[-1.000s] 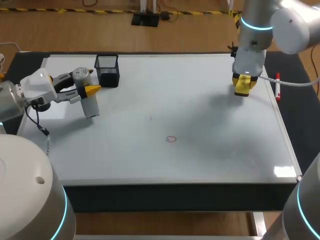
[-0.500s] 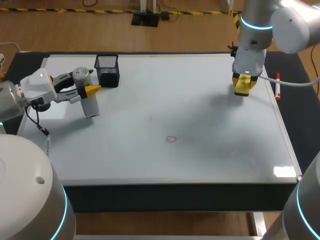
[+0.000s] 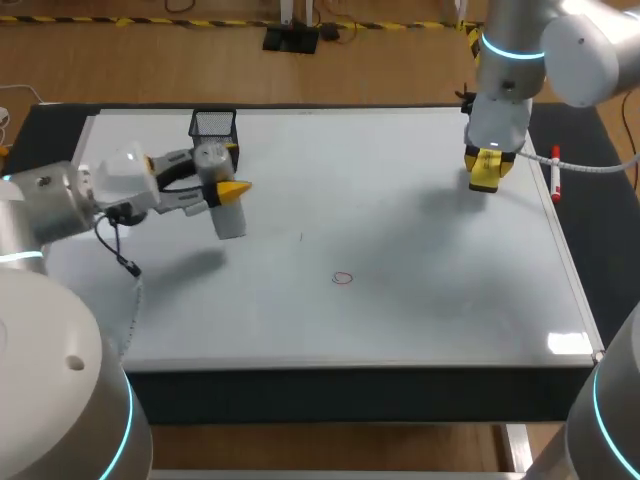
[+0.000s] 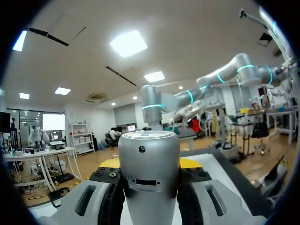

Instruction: Pick up the inspection probe, press it on each red-marked spot on the whiteboard one by one, put down the probe, pick up the eraser, and wipe off all the red marks.

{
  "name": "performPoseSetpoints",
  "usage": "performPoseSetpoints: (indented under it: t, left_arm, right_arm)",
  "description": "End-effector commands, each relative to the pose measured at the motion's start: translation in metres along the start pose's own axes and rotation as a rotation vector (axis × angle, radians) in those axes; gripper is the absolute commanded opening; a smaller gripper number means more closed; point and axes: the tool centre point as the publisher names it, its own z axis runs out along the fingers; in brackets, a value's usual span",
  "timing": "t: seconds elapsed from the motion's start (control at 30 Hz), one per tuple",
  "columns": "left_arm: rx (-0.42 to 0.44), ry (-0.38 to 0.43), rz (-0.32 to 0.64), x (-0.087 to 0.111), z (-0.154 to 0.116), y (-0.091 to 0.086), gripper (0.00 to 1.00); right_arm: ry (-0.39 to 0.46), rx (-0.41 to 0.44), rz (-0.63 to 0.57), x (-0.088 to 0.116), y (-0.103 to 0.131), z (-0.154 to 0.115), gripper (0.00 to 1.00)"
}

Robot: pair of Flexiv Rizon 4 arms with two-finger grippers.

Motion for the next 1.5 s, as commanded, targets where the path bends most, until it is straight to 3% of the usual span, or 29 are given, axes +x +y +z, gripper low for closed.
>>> performPoseSetpoints:
  t: [0.03, 0.33, 0.7, 0.97, 1.5]
  left_arm:
    - [0.006, 0.028, 0.01, 0.019, 0.03, 0.004, 0.0]
    - [0.017, 0.125, 0.017, 0.065, 0.079, 0.002, 0.0]
    - [0.03, 0.199, -0.017, 0.101, 0.11, 0.015, 0.0]
    - [0.032, 0.24, -0.048, 0.109, 0.13, 0.031, 0.0]
    - [0.02, 0.237, -0.058, 0.11, 0.141, 0.049, 0.0]
  right_arm:
    - [0.003, 0.001, -0.002, 0.0, -0.001, -0.001, 0.0]
    - [0.003, 0.001, -0.002, 0.0, -0.001, -0.001, 0.0]
    - [0.003, 0.001, -0.002, 0.0, -0.001, -0.001, 0.0]
    - [0.003, 0.001, -0.002, 0.0, -0.001, -0.001, 0.0]
    - [0.003, 0.001, -0.002, 0.0, -0.001, -0.001, 0.0]
